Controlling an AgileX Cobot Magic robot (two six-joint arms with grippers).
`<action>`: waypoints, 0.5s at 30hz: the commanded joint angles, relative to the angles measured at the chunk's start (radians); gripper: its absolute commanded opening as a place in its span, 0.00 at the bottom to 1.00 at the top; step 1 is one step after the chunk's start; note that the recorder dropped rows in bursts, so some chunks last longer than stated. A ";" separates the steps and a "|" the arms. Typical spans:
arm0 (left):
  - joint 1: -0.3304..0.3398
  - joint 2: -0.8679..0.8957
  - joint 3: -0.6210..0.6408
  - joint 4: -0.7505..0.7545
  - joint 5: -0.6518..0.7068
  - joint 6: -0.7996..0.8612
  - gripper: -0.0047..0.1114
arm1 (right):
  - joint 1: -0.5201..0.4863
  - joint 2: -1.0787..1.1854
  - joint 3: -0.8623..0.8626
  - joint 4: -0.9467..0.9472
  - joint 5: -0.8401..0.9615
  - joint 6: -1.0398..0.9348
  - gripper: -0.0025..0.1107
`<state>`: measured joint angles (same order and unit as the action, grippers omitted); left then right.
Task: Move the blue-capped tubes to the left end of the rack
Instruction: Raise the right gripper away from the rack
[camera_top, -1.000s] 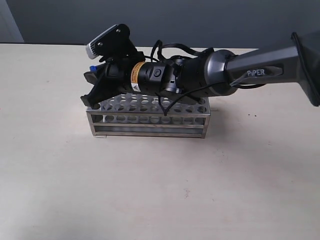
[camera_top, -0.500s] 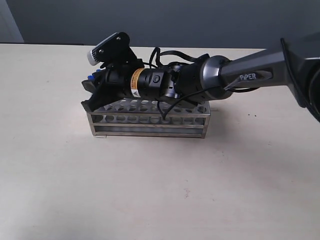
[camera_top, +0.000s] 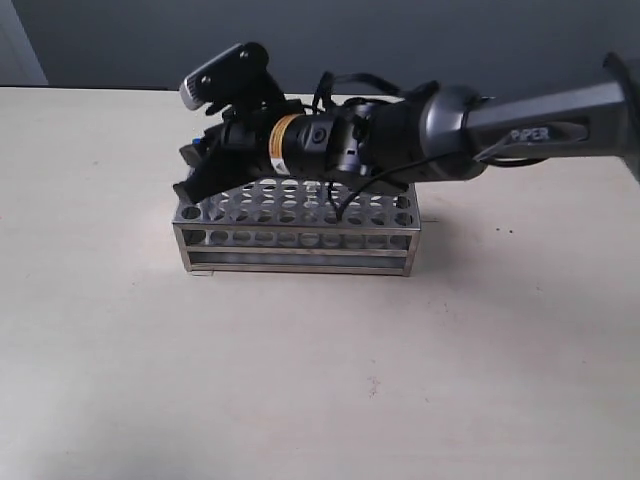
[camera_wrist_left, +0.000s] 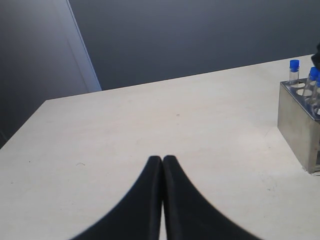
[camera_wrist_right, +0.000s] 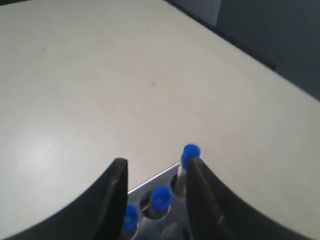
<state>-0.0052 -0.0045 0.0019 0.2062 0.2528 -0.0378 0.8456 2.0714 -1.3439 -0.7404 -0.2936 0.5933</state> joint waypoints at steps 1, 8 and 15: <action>-0.006 0.004 -0.002 -0.004 -0.013 -0.003 0.04 | -0.044 -0.125 0.003 -0.014 0.008 -0.009 0.36; -0.006 0.004 -0.002 -0.004 -0.013 -0.003 0.04 | -0.161 -0.205 0.047 -0.010 0.036 -0.004 0.36; -0.006 0.004 -0.002 -0.004 -0.013 -0.003 0.04 | -0.198 -0.178 0.182 -0.010 -0.010 0.011 0.36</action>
<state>-0.0052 -0.0045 0.0019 0.2062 0.2528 -0.0378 0.6536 1.8791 -1.2094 -0.7493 -0.2740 0.6003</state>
